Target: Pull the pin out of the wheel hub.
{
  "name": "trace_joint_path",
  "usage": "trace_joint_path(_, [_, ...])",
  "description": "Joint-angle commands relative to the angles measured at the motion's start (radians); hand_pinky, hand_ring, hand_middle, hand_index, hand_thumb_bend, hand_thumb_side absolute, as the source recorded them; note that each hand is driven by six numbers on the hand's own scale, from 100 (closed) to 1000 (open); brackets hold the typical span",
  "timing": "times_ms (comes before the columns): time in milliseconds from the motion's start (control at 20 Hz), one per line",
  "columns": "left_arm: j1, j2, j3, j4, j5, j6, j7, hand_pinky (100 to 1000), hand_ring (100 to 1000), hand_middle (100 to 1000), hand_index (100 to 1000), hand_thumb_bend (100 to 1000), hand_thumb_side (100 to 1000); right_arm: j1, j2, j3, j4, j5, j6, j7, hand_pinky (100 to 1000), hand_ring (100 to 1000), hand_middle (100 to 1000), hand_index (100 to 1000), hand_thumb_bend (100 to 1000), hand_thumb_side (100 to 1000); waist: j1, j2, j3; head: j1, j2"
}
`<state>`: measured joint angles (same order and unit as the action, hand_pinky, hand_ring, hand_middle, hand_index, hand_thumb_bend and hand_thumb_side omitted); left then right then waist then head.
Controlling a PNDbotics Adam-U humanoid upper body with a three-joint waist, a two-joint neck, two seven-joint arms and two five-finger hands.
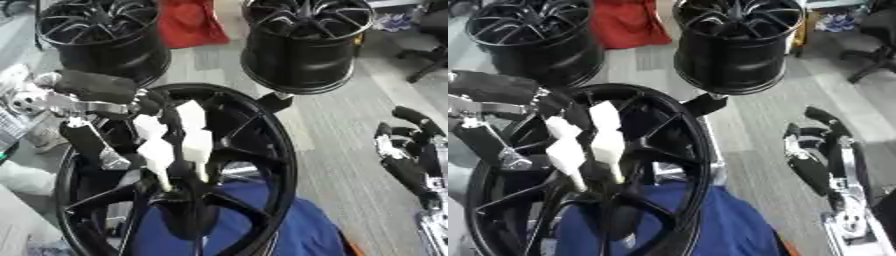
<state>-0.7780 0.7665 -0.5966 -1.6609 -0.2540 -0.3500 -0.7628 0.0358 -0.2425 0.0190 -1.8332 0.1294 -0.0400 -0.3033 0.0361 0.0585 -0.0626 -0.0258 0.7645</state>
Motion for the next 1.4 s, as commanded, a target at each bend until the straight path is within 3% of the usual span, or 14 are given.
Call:
trace_joint_path(50, [-0.026,0.0,-0.001,0.016,-0.025,-0.155,-0.144,723,770,849,920,255,224,-0.008,-0.009,-0.001,-0.008,-0.004,-0.003,0.001,582,678,789,819,163,256,0.0,-0.011,-0.002,0.002,-0.006])
trace_joint_path(200, [-0.027,-0.009,-0.009,0.036,-0.045,-0.163,-0.144,669,750,844,919,247,225,-0.008,-0.009,-0.001,-0.008,-0.005,-0.004,0.002,582,678,789,819,162,257,0.0,-0.011,-0.004,0.002,-0.007])
trace_joint_path(450, [-0.027,-0.011,-0.007,0.05,-0.057,-0.17,-0.144,529,635,826,912,232,216,-0.008,-0.009,-0.002,-0.008,-0.005,-0.005,0.001,582,678,790,819,159,257,0.001,-0.012,-0.005,0.001,-0.005])
trace_joint_path(650, [-0.026,-0.01,-0.011,0.055,-0.057,-0.165,-0.144,428,626,822,909,220,221,-0.008,-0.009,-0.001,-0.007,-0.005,-0.006,0.003,582,679,790,819,157,258,0.001,-0.012,-0.004,0.002,-0.005])
trace_joint_path(1400, [-0.015,-0.004,-0.053,0.03,-0.03,-0.158,-0.144,348,544,785,888,204,209,-0.01,-0.01,-0.001,-0.007,-0.005,-0.005,0.005,583,680,791,820,152,262,0.0,-0.012,-0.004,0.004,-0.007])
